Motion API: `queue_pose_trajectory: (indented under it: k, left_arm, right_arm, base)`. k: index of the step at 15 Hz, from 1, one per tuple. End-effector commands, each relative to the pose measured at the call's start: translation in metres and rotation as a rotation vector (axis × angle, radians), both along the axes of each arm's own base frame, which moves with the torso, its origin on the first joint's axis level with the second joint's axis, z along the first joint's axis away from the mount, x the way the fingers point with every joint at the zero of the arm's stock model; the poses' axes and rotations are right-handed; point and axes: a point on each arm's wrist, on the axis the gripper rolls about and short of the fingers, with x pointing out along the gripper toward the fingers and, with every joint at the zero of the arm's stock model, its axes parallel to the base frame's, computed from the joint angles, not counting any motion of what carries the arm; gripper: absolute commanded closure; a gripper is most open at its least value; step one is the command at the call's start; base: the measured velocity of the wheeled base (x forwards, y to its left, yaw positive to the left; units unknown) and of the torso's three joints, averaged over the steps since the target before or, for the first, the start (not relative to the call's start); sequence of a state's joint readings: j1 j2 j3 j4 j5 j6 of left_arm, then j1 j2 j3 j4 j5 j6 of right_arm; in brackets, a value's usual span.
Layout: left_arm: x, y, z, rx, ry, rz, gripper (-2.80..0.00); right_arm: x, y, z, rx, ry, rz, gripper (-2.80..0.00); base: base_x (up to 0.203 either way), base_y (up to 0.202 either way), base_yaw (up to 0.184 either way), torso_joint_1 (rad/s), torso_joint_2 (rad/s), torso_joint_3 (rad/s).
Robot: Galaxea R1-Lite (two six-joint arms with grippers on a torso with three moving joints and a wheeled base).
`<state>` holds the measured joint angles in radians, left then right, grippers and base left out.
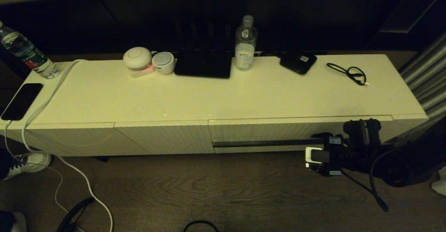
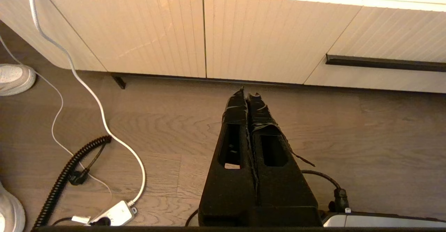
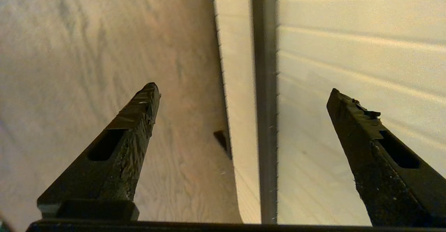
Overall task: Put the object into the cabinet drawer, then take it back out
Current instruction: Open the drawer
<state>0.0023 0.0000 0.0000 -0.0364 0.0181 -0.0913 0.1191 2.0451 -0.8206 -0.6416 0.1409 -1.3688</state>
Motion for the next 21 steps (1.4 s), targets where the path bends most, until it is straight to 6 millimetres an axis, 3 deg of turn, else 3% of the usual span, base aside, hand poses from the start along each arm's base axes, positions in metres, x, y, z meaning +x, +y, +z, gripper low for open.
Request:
queue_pose_trajectory:
  k: [1, 4, 7, 13, 21]
  left_arm:
    - [0.0, 0.0, 0.0, -0.001, -0.002, 0.001, 0.0]
    - [0.0, 0.0, 0.0, -0.001, -0.002, 0.001, 0.0]
    - [0.0, 0.0, 0.0, -0.001, -0.002, 0.001, 0.0]
    - [0.0, 0.0, 0.0, -0.001, -0.002, 0.001, 0.0]
    - [0.0, 0.0, 0.0, -0.001, -0.002, 0.001, 0.0]
  right_arm:
    - [-0.003, -0.007, 0.0, -0.038, 0.049, 0.01, -2.8]
    - [-0.005, -0.009, -0.005, -0.071, 0.168, 0.023, -2.8]
    - [0.005, -0.008, -0.016, -0.081, 0.231, 0.016, -2.8]
    - [0.029, -0.005, -0.031, -0.085, 0.214, 0.002, -2.8]
    - [0.045, -0.002, -0.027, -0.08, 0.11, -0.001, -2.8]
  base:
    - [0.0, 0.0, 0.0, 0.0, 0.0, 0.0]
    - [0.0, 0.0, 0.0, 0.0, 0.0, 0.0]
    - [0.0, 0.0, 0.0, 0.0, 0.0, 0.0]
    - [0.0, 0.0, 0.0, 0.0, 0.0, 0.0]
    - [0.0, 0.0, 0.0, 0.0, 0.0, 0.0]
